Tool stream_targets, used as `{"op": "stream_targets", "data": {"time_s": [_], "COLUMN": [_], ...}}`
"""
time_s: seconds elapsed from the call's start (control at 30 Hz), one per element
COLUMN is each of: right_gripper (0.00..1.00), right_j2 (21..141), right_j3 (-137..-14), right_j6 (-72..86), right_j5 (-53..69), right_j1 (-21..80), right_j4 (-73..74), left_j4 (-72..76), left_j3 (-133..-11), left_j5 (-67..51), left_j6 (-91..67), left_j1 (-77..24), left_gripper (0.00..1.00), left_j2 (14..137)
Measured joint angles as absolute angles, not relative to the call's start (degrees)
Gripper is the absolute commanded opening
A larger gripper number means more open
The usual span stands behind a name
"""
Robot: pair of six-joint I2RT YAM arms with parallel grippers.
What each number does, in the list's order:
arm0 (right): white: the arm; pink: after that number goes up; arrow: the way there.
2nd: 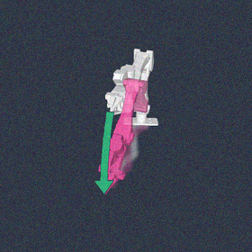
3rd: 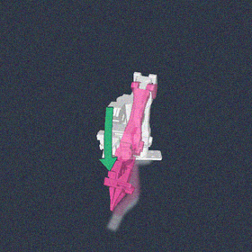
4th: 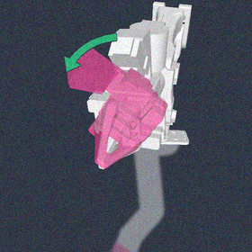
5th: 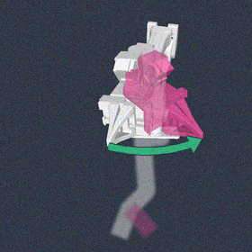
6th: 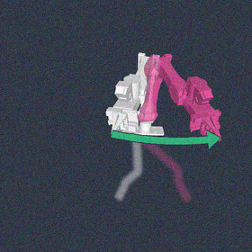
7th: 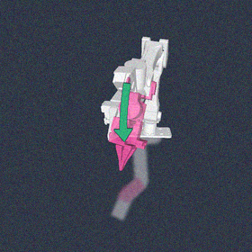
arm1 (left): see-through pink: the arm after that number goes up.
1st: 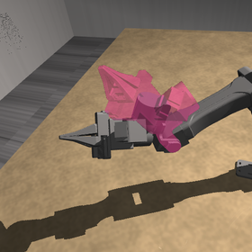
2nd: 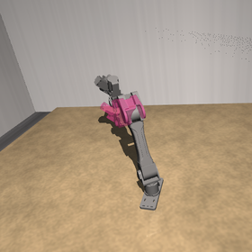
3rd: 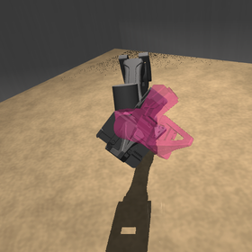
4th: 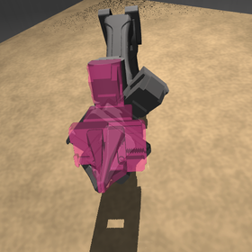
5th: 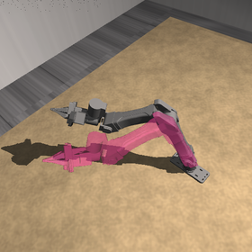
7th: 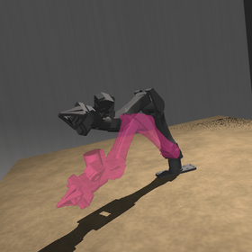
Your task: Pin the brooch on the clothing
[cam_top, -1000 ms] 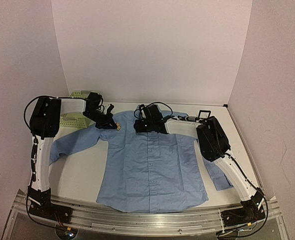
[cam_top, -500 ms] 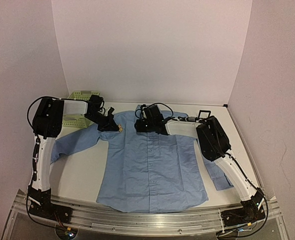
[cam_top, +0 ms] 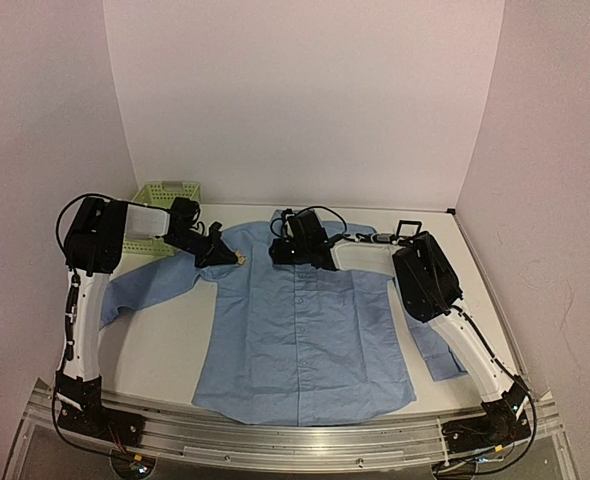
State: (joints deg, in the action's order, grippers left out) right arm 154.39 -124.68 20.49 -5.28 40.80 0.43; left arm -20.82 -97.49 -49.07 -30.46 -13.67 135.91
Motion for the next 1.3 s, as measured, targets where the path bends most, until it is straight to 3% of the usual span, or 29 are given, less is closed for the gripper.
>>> {"op": "stream_targets", "data": {"time_s": [0.57, 1.03, 1.17, 1.3], "right_gripper": [0.54, 0.09, 0.01, 0.00], "right_j2": [152.5, 148.3, 148.8, 150.9], "right_j3": [-123.9, -122.8, -123.7, -125.4], "right_j6": [19.0, 23.7, 26.5, 28.9], "right_j5": [-5.1, -2.4, 0.6, 2.9], "right_j1": [40.9, 42.7, 43.3, 43.4], "right_j4": [3.6, 7.3, 7.4, 6.9], "left_j4": [-11.5, -11.5, -11.4, -11.4], "left_j3": [-92.1, -92.1, -92.1, -92.1], "left_j5": [-55.9, -56.8, -56.9, -57.0], "left_j6": [-40.4, -40.3, -40.4, -40.4], "left_j1": [-13.4, -12.5, -12.5, -12.5], "left_gripper": [0.00, 0.00, 0.00, 0.00], "left_j2": [136.2, 136.2, 136.3, 136.3]}}
